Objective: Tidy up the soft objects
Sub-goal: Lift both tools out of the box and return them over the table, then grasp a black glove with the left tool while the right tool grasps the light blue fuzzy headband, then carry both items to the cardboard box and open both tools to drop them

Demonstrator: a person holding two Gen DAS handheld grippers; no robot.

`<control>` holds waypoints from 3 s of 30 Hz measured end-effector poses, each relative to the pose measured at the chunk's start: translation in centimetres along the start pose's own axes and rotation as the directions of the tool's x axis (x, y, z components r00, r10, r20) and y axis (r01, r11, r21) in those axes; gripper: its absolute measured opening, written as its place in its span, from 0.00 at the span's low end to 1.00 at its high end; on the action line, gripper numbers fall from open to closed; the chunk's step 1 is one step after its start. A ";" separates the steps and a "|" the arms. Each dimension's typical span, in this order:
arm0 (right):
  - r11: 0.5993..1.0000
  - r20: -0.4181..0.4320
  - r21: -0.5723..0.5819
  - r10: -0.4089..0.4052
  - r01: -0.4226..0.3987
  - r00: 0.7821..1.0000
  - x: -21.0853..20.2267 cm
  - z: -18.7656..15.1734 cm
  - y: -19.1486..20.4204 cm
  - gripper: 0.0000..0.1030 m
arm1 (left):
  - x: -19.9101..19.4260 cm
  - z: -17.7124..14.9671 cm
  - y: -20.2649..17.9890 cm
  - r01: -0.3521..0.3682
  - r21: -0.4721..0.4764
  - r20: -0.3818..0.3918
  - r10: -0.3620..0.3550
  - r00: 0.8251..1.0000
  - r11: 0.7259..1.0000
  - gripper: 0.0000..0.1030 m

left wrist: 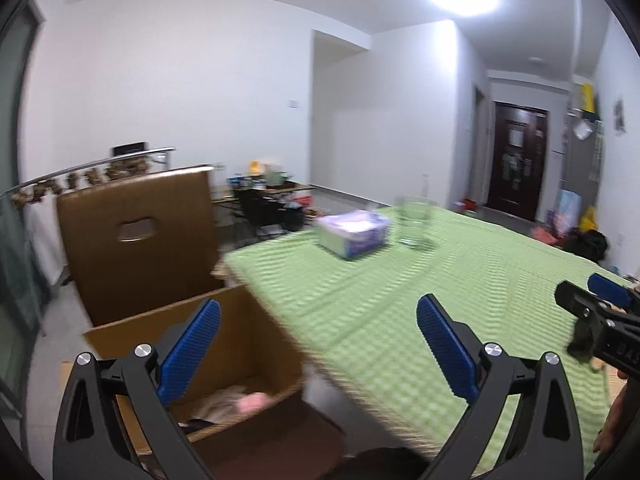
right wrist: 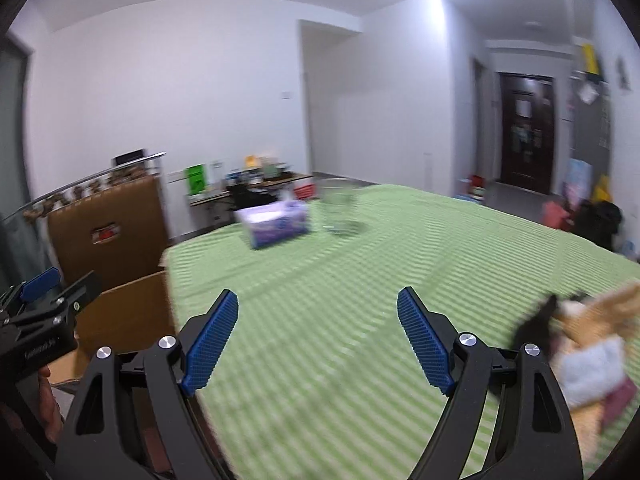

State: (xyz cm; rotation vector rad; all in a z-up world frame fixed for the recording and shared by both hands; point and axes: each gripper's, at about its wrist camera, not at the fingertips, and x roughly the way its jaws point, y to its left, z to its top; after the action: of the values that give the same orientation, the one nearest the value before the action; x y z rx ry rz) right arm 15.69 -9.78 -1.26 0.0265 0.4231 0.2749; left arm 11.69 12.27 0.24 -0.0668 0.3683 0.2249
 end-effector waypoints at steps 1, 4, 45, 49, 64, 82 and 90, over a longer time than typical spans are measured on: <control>0.999 -0.004 0.015 -0.039 0.039 0.999 -1.0 -0.3 -1.6 0.76 | 0.1 0.0 -1.5 0.032 0.013 -0.002 -0.032 0.999 0.999 0.93; 0.990 -0.006 0.041 -0.134 0.134 0.991 -3.2 -1.1 -4.9 0.76 | 0.4 0.0 -5.0 0.116 0.062 -0.012 -0.116 0.993 0.991 0.93; 0.881 -0.304 0.338 -0.231 0.332 0.924 -2.9 -5.9 -24.5 0.45 | 12.9 -7.4 -35.5 0.749 0.009 -0.572 -0.611 0.548 0.663 0.21; 0.886 -0.301 0.345 -0.208 0.309 0.931 -2.4 -5.9 -23.9 0.27 | 12.5 -6.8 -34.8 0.772 -0.001 -0.568 -0.636 0.523 0.636 0.14; 0.896 -0.171 0.326 -0.257 0.301 0.951 -9.2 -2.5 -20.7 0.23 | 6.6 -0.7 -25.5 0.660 0.046 -0.389 -0.596 0.703 0.749 0.14; 0.977 -0.202 0.212 0.049 -0.005 0.978 -0.3 0.3 -8.0 0.23 | 4.3 -1.5 -4.0 0.227 -0.027 -0.294 -0.225 0.929 0.973 0.14; 0.966 -0.287 0.091 0.259 -0.243 0.922 8.1 2.2 3.5 0.23 | 4.5 -3.3 8.3 -0.101 -0.095 -0.305 0.068 0.950 0.990 0.14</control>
State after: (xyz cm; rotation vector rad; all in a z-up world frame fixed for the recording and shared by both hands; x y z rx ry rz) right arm 22.75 -4.17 -2.26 0.0936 0.7290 0.5249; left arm 12.69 20.93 -4.64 -0.1954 0.6645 0.3212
